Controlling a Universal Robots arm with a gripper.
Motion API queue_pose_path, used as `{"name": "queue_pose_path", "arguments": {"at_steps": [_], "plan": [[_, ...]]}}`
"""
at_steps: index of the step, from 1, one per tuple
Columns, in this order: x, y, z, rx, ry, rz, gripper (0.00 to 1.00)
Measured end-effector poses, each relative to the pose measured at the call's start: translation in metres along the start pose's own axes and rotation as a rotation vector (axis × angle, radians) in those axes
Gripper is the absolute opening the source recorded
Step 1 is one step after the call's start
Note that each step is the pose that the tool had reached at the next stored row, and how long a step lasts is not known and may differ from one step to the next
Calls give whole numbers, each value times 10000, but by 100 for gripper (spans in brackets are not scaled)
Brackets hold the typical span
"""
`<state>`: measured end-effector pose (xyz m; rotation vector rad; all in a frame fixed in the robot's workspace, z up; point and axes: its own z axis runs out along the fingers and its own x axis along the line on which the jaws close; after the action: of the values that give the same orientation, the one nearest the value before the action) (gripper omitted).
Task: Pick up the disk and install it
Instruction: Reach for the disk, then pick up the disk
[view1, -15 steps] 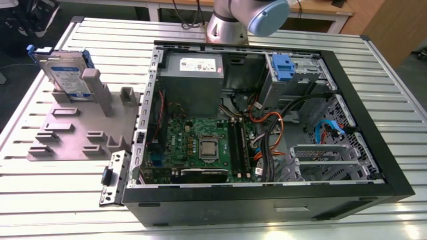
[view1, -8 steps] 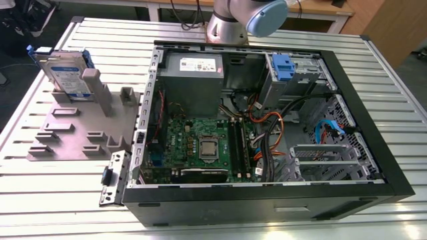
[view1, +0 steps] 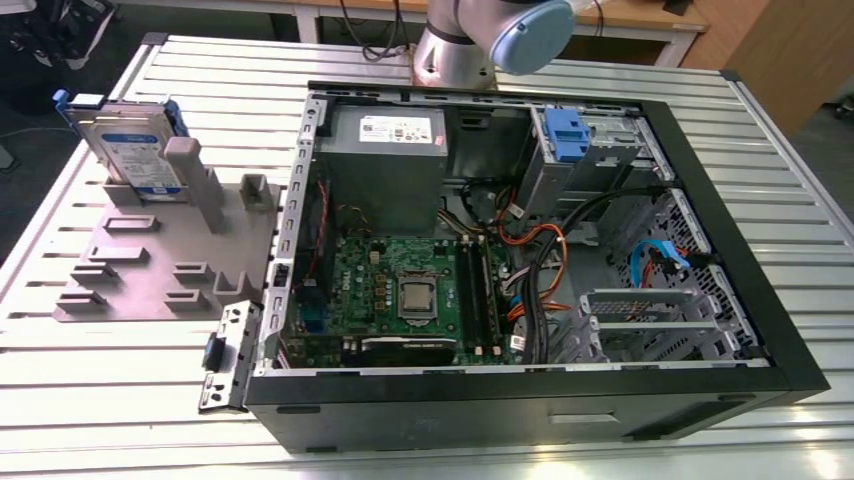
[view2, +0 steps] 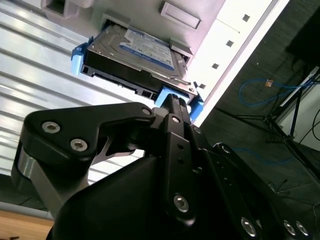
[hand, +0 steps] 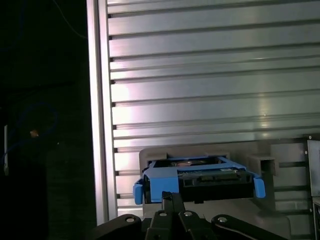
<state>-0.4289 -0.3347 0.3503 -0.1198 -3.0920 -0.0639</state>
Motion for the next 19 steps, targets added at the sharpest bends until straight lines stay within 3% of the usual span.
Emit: {"name": "queue_pose_path", "arguments": {"at_steps": [2,4,19], "plan": [[26,0,3,-6,-72,-3,11],[36,-2,6,-9,-100,-5,11],[36,-1,10,-7,-99,-35,11]]}}
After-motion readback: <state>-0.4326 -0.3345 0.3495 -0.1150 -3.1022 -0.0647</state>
